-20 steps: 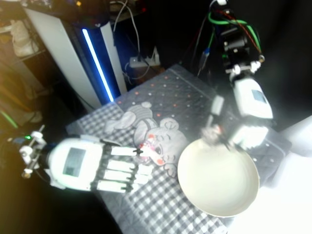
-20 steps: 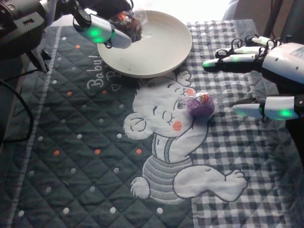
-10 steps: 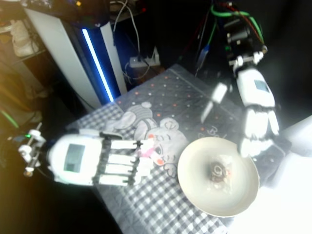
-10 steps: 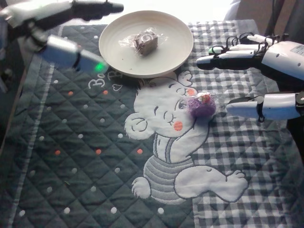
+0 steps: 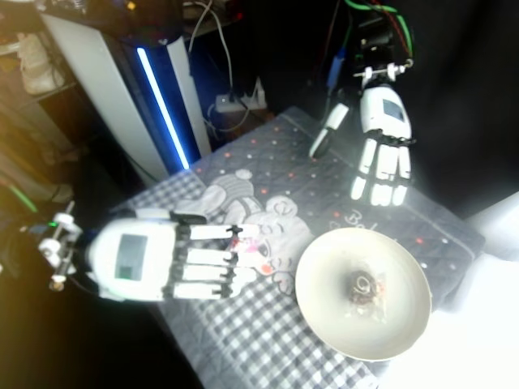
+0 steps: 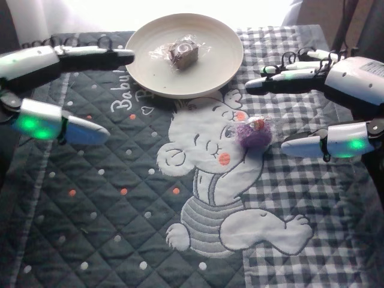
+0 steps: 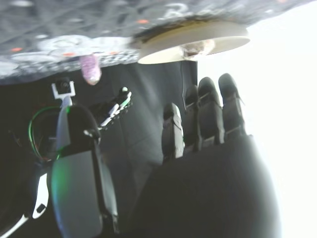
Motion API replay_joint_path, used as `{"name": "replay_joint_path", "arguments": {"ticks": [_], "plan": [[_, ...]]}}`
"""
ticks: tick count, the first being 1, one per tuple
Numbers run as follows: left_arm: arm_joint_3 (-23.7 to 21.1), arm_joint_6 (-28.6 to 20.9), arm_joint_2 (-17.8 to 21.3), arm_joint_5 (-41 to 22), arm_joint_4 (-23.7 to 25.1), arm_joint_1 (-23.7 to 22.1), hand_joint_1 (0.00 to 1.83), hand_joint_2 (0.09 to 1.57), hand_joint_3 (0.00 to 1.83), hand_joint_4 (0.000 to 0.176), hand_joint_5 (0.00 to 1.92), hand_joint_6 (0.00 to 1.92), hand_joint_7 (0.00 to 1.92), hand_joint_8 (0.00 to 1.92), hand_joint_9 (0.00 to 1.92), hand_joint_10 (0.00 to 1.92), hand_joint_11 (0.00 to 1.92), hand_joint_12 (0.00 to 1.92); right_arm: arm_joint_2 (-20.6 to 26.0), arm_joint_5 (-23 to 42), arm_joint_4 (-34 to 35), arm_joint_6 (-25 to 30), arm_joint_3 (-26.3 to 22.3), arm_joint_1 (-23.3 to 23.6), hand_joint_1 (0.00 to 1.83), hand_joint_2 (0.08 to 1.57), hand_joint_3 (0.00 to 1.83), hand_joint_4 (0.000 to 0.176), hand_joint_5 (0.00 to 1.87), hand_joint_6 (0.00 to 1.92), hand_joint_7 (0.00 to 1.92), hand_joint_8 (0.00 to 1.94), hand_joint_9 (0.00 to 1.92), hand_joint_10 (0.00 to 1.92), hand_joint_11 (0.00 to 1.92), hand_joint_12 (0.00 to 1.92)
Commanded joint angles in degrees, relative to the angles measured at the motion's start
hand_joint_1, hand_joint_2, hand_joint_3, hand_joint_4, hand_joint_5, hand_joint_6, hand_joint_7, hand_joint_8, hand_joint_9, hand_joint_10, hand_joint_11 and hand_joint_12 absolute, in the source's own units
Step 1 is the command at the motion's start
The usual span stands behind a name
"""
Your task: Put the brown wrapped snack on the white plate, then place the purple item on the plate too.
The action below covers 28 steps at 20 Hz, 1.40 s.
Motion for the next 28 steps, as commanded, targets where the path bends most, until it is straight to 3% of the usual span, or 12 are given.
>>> {"name": "replay_joint_path", "arguments": {"ticks": [1, 3, 4, 6, 7, 10, 15, 22, 24, 25, 26, 28], "plan": [[-0.5, -0.3, 0.6, -7.1, -2.3, 0.2, 0.70, 0.91, 0.00, 0.127, 0.27, 0.01, 0.28, 0.00, 0.28, 0.00, 0.00, 0.52, -0.6, 5.0, 2.0, 0.2, 0.3, 0.8, 0.89, 1.03, 0.00, 0.124, 0.47, 0.00, 0.38, 0.00, 0.44, 0.01, 0.12, 1.00], [-0.9, -0.3, 0.9, -7.9, -4.2, 1.8, 0.70, 0.91, 0.00, 0.109, 0.30, 0.01, 0.27, 0.00, 0.27, 0.00, 0.00, 0.49, -1.7, 4.1, 1.9, 0.2, 0.8, 0.8, 0.91, 1.01, 0.00, 0.111, 0.51, 0.00, 0.47, 0.00, 0.53, 0.01, 0.21, 0.95], [-0.9, -0.3, 0.8, -8.0, -4.6, 2.3, 0.70, 0.91, 0.00, 0.112, 0.29, 0.01, 0.26, 0.00, 0.27, 0.00, 0.02, 0.50, -2.3, 3.9, 1.9, 0.2, 1.1, 0.9, 0.94, 0.99, 0.00, 0.088, 0.53, 0.01, 0.49, 0.01, 0.54, 0.01, 0.22, 0.94], [-0.9, -0.3, 0.6, -7.9, -4.7, 2.4, 0.70, 0.91, 0.00, 0.113, 0.29, 0.01, 0.27, 0.01, 0.28, 0.01, 0.03, 0.51, -2.8, 1.2, -1.8, 0.2, 1.5, 5.8, 0.95, 0.97, 0.00, 0.109, 0.52, 0.00, 0.49, 0.00, 0.53, 0.00, 0.22, 0.87], [-1.5, -0.2, 1.5, -8.8, -5.5, 3.1, 0.68, 0.91, 0.00, 0.120, 0.29, 0.01, 0.28, 0.01, 0.29, 0.01, 0.03, 0.51, -3.7, -1.5, -5.9, 0.2, 1.9, 9.3, 0.96, 0.97, 0.00, 0.116, 0.52, 0.00, 0.48, 0.00, 0.53, 0.00, 0.21, 0.92], [-2.8, -0.1, 3.0, -12.1, -9.6, 7.8, 0.64, 0.92, 0.00, 0.146, 0.27, 0.00, 0.27, 0.00, 0.30, 0.00, 0.02, 0.58, -6.0, -3.5, -10.4, 0.3, 2.8, 12.6, 0.99, 0.96, 0.00, 0.077, 0.55, 0.00, 0.51, 0.00, 0.57, 0.01, 0.21, 1.06], [-2.8, -0.2, 3.0, -12.2, -10.0, 7.9, 0.66, 0.93, 0.00, 0.126, 0.30, 0.01, 0.29, 0.00, 0.30, 0.00, 0.00, 0.64, -5.9, -6.7, -13.3, 0.6, 2.7, 12.6, 1.00, 0.96, 0.00, 0.099, 0.56, 0.01, 0.50, 0.01, 0.62, 0.01, 0.23, 1.19], [-2.9, -0.2, 2.9, -12.6, -10.8, 8.6, 0.67, 0.92, 0.00, 0.135, 0.30, 0.00, 0.33, 0.00, 0.36, 0.01, 0.00, 0.80, -5.0, -10.3, -15.1, 0.7, 2.8, 12.6, 0.97, 0.96, 0.00, 0.087, 0.62, 0.00, 0.63, 0.01, 0.73, 0.03, 0.30, 1.28], [-2.9, -0.2, 2.9, -12.7, -10.9, 8.6, 0.68, 0.93, 0.00, 0.139, 0.28, 0.00, 0.30, 0.00, 0.32, 0.00, 0.00, 0.69, -5.5, -10.3, -15.3, 0.7, 2.8, 12.6, 1.00, 0.98, 0.00, 0.061, 0.68, 0.01, 0.78, 0.01, 0.83, 0.33, 0.46, 1.50], [-2.9, -0.2, 2.9, -12.7, -10.9, 8.6, 0.70, 0.93, 0.00, 0.132, 0.29, 0.00, 0.33, 0.01, 0.34, 0.01, 0.00, 0.75, -5.7, -10.3, -15.5, 0.7, 2.9, 12.6, 1.14, 0.96, 0.00, 0.000, 0.85, 0.01, 0.99, 0.09, 0.89, 0.71, 0.61, 1.54], [-2.9, -0.2, 2.8, -12.7, -10.9, 8.6, 0.69, 0.93, 0.00, 0.136, 0.29, 0.00, 0.33, 0.01, 0.35, 0.01, 0.00, 0.77, -5.9, -10.3, -15.6, 0.7, 3.1, 12.6, 1.25, 1.05, 0.01, 0.000, 1.03, 0.45, 1.08, 0.83, 0.89, 1.00, 0.67, 1.59], [-2.9, -0.2, 2.8, -12.7, -10.9, 8.7, 0.70, 0.93, 0.00, 0.146, 0.28, 0.00, 0.33, 0.00, 0.34, 0.00, 0.00, 0.72, -5.9, -10.3, -15.7, 0.7, 3.4, 12.6, 1.28, 1.08, 0.00, 0.000, 1.06, 0.63, 1.08, 1.06, 1.02, 1.18, 0.85, 1.61]]}}
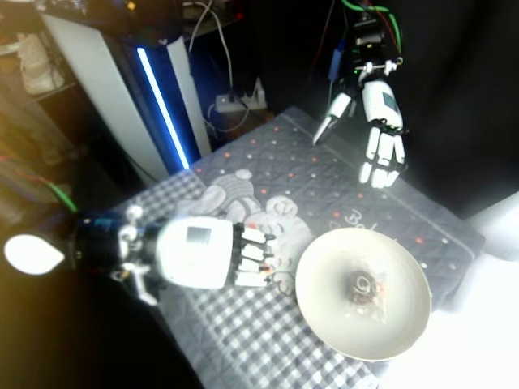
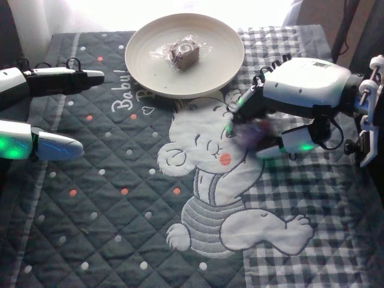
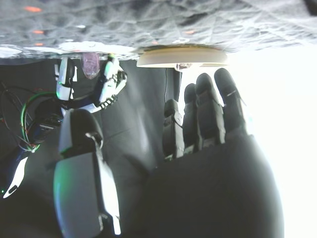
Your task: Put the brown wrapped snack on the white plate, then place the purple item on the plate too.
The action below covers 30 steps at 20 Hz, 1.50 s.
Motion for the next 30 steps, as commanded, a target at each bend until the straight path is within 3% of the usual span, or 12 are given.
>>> {"name": "replay_joint_path", "arguments": {"ticks": [1, 6, 7, 9, 12, 14, 18, 19, 20, 21, 22, 30], "plan": [[-0.1, -0.3, -0.2, -6.6, -1.5, -0.1, 0.72, 0.92, 0.00, 0.135, 0.30, 0.01, 0.33, 0.00, 0.34, 0.01, 0.00, 0.72, 0.0, 4.9, 1.8, 0.5, 0.4, 0.5, 1.27, 1.08, 0.00, 0.000, 1.01, 0.81, 1.14, 0.89, 1.08, 1.00, 0.88, 1.44], [0.2, -0.3, -0.8, -6.3, -2.0, 0.8, 0.68, 0.92, 0.00, 0.174, 0.26, 0.00, 0.31, 0.00, 0.35, 0.00, 0.00, 0.78, 1.6, 7.0, 5.1, 0.5, 1.8, 0.6, 1.38, 1.08, 0.00, 0.000, 1.06, 0.67, 1.09, 0.87, 0.93, 1.23, 0.68, 1.34], [0.4, -0.3, -1.0, -6.1, -2.0, 0.7, 0.67, 0.92, 0.00, 0.157, 0.27, 0.00, 0.32, 0.01, 0.35, 0.01, 0.00, 0.78, 1.7, 8.4, 7.4, 0.5, 2.7, 0.6, 1.30, 1.09, 0.00, 0.000, 1.13, 0.49, 1.01, 1.17, 0.92, 1.25, 0.69, 1.57], [0.5, -0.3, -1.2, -6.1, -2.0, 0.4, 0.62, 0.93, 0.00, 0.158, 0.27, 0.00, 0.31, 0.00, 0.35, 0.00, 0.00, 0.78, 1.6, 9.0, 8.9, 0.0, 4.0, 4.0, 1.27, 1.04, 0.00, 0.000, 1.21, 0.47, 1.12, 0.91, 1.06, 1.19, 0.91, 1.66], [0.3, -0.8, -1.0, -6.4, -2.2, 0.9, 0.67, 0.93, 0.00, 0.140, 0.30, 0.01, 0.30, 0.00, 0.32, 0.00, 0.00, 0.75, -2.3, 6.3, 8.4, -2.1, 7.7, 11.0, 1.39, 1.03, 0.00, 0.000, 1.02, 0.89, 1.44, 0.07, 1.04, 1.05, 0.13, 0.67], [0.6, -0.7, -1.4, -6.2, -2.2, 0.7, 0.71, 0.93, 0.00, 0.134, 0.31, 0.00, 0.29, 0.00, 0.29, 0.00, 0.00, 0.67, -7.0, 3.0, 8.3, -2.3, 11.9, 14.2, 1.50, 1.02, 0.00, 0.000, 1.05, 0.81, 1.44, 0.03, 1.22, 0.70, 0.77, 1.33], [1.5, -0.7, -2.3, -5.6, -1.6, -0.4, 0.71, 0.92, 0.00, 0.127, 0.32, 0.00, 0.29, 0.00, 0.33, 0.01, 0.00, 0.76, -15.3, -5.9, 8.2, -2.9, 19.8, 18.5, 1.40, 1.02, 0.00, 0.000, 1.08, 0.71, 1.39, 0.04, 1.15, 0.96, 1.04, 0.78], [1.8, -0.7, -2.6, -5.2, -1.1, -0.9, 0.71, 0.92, 0.00, 0.135, 0.31, 0.00, 0.29, 0.00, 0.32, 0.00, 0.00, 0.75, -16.3, -6.6, 8.2, -2.9, 20.8, 18.6, 1.30, 1.03, 0.00, 0.000, 1.09, 0.69, 1.35, 0.38, 1.12, 0.50, 0.92, 0.78], [2.0, -0.8, -2.9, -5.0, -0.8, -1.3, 0.72, 0.92, 0.00, 0.136, 0.32, 0.00, 0.30, 0.00, 0.33, 0.00, 0.00, 0.75, -16.5, -6.9, 8.2, -2.8, 21.0, 18.7, 1.07, 0.90, 0.00, 0.000, 0.65, 0.18, 0.78, 0.11, 0.84, 0.21, 0.64, 0.89], [2.1, -0.9, -3.2, -5.2, -0.5, -1.6, 0.71, 0.93, 0.00, 0.136, 0.32, 0.00, 0.31, 0.00, 0.34, 0.01, 0.00, 0.78, -16.5, -6.8, 8.0, -2.3, 20.9, 18.7, 0.88, 0.83, 0.00, 0.111, 0.39, 0.04, 0.49, 0.02, 0.63, 0.06, 0.34, 1.03], [2.0, -1.1, -3.1, -5.6, -0.6, -1.5, 0.71, 0.93, 0.00, 0.135, 0.32, 0.00, 0.31, 0.00, 0.34, 0.00, 0.00, 0.77, -16.5, -6.6, 7.7, -2.0, 20.5, 18.7, 0.77, 0.78, 0.00, 0.163, 0.23, 0.01, 0.35, 0.00, 0.50, 0.01, 0.07, 1.18], [0.7, -1.6, -2.0, -9.6, -3.3, 0.4, 0.68, 0.92, 0.00, 0.118, 0.33, 0.00, 0.35, 0.00, 0.38, 0.00, 0.00, 0.87, -10.0, 1.4, 9.7, -0.3, 13.8, 18.6, 0.68, 0.78, 0.00, 0.176, 0.00, 0.00, 0.00, 0.00, 0.00, 0.00, 0.00, 0.03]]}}
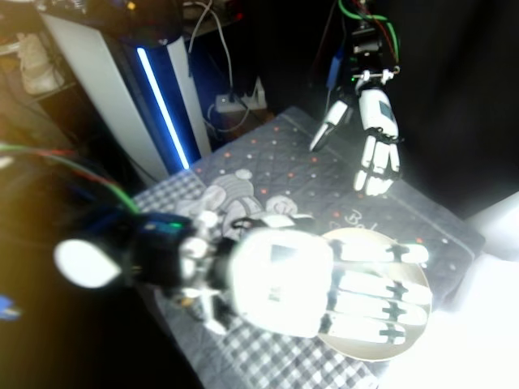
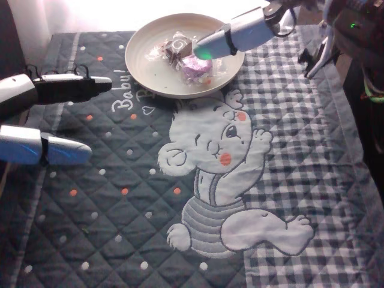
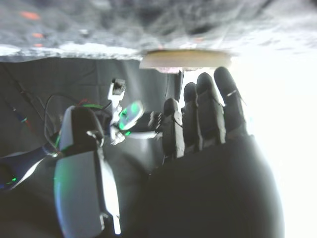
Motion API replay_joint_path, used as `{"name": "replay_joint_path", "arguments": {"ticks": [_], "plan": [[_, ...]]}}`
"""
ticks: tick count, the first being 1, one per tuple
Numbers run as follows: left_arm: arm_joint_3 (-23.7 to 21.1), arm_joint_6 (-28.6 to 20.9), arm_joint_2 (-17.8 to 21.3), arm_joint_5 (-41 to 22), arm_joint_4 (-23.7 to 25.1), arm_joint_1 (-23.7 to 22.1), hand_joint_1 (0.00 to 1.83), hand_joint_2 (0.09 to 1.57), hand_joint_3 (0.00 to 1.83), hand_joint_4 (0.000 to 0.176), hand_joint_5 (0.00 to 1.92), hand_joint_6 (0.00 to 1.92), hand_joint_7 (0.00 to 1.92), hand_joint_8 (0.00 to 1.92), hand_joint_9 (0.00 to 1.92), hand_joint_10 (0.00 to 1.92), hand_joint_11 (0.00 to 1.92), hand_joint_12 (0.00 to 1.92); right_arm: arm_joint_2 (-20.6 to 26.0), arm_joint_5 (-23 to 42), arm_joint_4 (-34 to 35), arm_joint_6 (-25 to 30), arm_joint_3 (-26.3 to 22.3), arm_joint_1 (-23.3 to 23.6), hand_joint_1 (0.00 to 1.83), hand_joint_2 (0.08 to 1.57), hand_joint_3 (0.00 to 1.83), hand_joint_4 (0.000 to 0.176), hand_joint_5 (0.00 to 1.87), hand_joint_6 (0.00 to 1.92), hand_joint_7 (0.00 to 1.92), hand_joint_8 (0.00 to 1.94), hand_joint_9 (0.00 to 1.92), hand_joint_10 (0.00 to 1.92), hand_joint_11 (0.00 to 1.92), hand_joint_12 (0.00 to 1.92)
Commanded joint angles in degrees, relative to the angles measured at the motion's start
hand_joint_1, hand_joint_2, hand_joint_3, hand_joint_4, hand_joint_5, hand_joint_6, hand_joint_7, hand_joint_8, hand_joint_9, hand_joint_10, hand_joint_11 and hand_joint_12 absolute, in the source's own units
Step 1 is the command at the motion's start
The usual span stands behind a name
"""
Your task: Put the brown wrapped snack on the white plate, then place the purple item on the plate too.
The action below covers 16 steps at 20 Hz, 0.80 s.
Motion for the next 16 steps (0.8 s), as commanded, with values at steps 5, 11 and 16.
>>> {"name": "replay_joint_path", "arguments": {"ticks": [5, 11, 16], "plan": [[-4.2, 0.8, 4.3, -22.1, -9.5, 4.9, 0.76, 0.91, 0.00, 0.026, 0.40, 0.01, 0.36, 0.00, 0.35, 0.01, 0.00, 0.97, 9.2, 19.2, 9.6, -0.9, -10.1, -5.6, 0.74, 0.75, 0.00, 0.176, 0.00, 0.00, 0.00, 0.00, 0.00, 0.00, 0.00, 0.06], [-8.2, 0.9, 6.1, -35.7, -14.7, 10.0, 0.79, 0.93, 0.00, 0.072, 0.34, 0.00, 0.34, 0.00, 0.28, 0.00, 0.00, 0.69, 16.9, 33.4, 21.7, -2.5, -18.9, -21.3, 0.85, 0.76, 0.00, 0.176, 0.00, 0.00, 0.00, 0.00, 0.00, 0.00, 0.01, 0.00], [-10.8, 0.9, 6.9, -45.0, -18.2, 13.8, 0.81, 0.95, 0.01, 0.042, 0.33, 0.01, 0.31, 0.00, 0.28, 0.01, 0.00, 0.64, 20.7, 47.4, 31.1, -5.2, -24.7, -30.0, 0.83, 0.73, 0.00, 0.176, 0.00, 0.00, 0.00, 0.00, 0.00, 0.00, 0.00, 0.00]]}}
